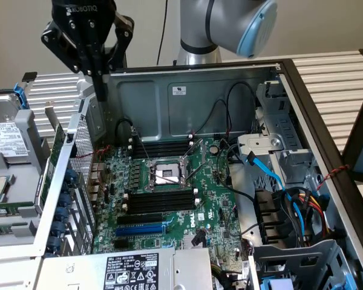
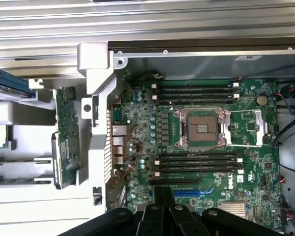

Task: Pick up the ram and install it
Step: 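Reach for the ram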

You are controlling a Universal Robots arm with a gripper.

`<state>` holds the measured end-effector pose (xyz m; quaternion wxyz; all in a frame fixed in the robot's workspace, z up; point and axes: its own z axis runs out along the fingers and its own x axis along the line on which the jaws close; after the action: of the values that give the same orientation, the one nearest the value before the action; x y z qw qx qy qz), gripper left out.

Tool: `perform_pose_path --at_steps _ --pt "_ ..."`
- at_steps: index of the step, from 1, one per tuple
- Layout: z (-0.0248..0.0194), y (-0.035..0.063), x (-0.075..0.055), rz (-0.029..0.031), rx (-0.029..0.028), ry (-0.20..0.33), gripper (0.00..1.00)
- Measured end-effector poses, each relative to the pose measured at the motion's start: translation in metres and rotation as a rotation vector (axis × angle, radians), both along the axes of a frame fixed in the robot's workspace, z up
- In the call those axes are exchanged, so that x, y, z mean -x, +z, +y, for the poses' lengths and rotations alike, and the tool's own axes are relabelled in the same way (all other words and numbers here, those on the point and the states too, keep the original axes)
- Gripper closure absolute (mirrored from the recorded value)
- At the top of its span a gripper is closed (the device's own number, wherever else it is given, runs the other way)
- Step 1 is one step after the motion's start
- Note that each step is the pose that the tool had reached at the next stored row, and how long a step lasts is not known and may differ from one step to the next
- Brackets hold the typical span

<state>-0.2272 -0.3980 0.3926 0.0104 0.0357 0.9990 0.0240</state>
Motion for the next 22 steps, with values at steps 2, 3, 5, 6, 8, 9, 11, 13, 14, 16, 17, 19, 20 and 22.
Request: perform_pose_path --at_steps 2,3,5,6,8,9,11,13,14,16,17,19,20,22 --pt "0.0001 0.0000 0.007 -0.0001 -0.0001 0.000 0.90" --pt "0.0001 0.0000 0.011 -0.0001 -0.0001 0.000 0.90" --pt "0.0002 0.0000 0.019 0.0000 0.0000 0.000 0.90" --pt "0.0002 0.0000 0.023 -0.0001 -0.0001 0.000 0.90" --pt "0.0002 0.0000 0.031 0.0000 0.0000 0.000 0.90" --pt "0.0002 0.0000 0.035 -0.0001 0.0000 0.000 0.90" --pt "0.0003 0.0000 0.043 -0.0001 0.0000 -0.001 0.90" --pt "0.0002 0.0000 0.051 0.0000 0.0000 0.000 0.90" --pt "0.0003 -0.0001 0.055 -0.0001 -0.0001 -0.001 0.90" --pt "0.0003 0.0000 0.064 0.0000 0.0000 -0.001 0.90" --pt "0.0003 0.0000 0.068 0.0000 0.0000 -0.001 0.90" --pt "0.0002 0.0000 0.076 -0.0001 -0.0001 -0.001 0.90" --pt "0.0003 0.0000 0.080 0.0000 0.0000 -0.001 0.90" --pt "0.0003 0.0000 0.088 0.0001 0.0001 -0.001 0.90"
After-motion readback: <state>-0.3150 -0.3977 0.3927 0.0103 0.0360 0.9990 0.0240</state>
